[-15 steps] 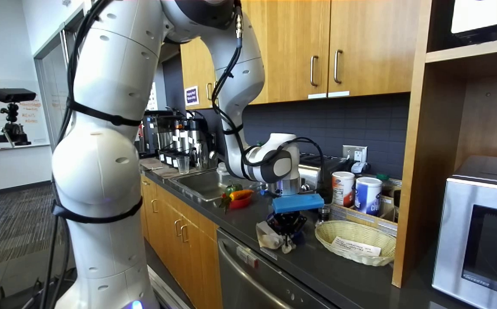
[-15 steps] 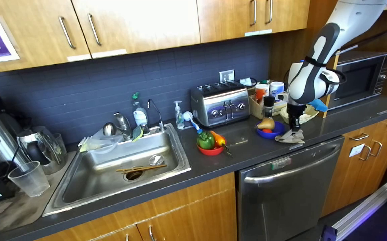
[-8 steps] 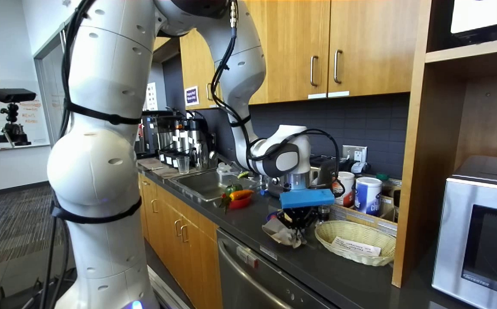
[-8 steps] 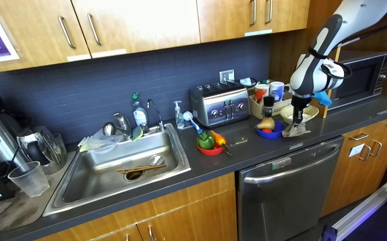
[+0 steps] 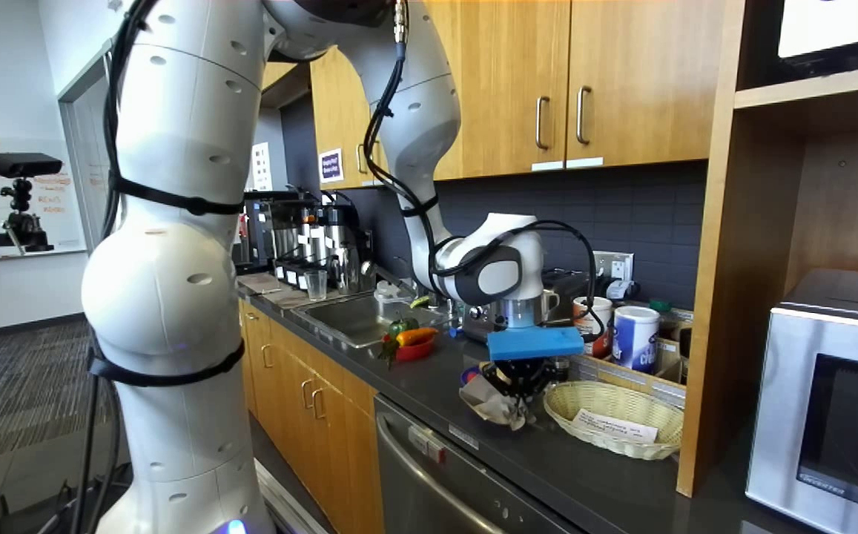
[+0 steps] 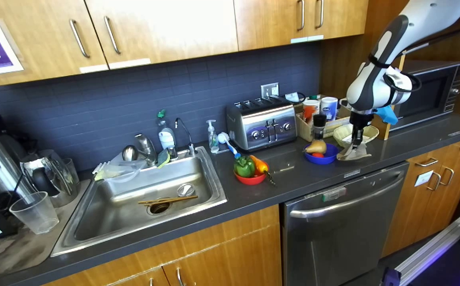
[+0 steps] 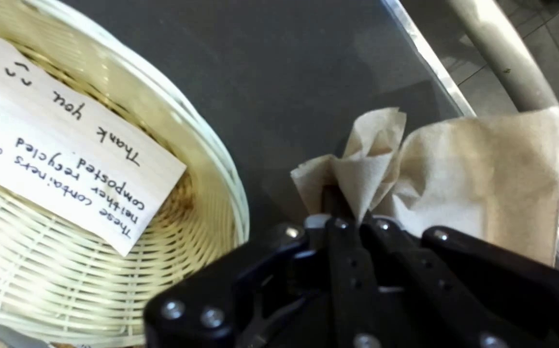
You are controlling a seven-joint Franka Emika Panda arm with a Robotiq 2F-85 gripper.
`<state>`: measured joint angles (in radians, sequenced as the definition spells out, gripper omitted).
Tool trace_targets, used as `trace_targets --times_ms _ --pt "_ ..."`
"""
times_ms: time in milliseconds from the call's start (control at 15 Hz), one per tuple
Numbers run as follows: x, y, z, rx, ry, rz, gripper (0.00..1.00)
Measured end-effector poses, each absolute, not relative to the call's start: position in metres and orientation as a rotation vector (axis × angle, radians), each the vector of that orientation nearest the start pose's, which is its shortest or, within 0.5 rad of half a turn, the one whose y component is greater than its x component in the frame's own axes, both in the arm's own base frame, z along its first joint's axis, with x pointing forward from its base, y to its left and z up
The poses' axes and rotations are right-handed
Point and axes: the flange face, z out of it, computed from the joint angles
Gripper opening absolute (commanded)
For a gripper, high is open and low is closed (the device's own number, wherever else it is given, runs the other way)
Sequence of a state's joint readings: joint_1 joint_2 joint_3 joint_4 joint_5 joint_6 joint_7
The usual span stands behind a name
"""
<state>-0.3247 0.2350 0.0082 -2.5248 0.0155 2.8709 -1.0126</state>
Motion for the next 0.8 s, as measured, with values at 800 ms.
trace_targets --times_ms 800 --pt "0.436 -0.169 0.170 -3.035 -0.930 -0.019 0.00"
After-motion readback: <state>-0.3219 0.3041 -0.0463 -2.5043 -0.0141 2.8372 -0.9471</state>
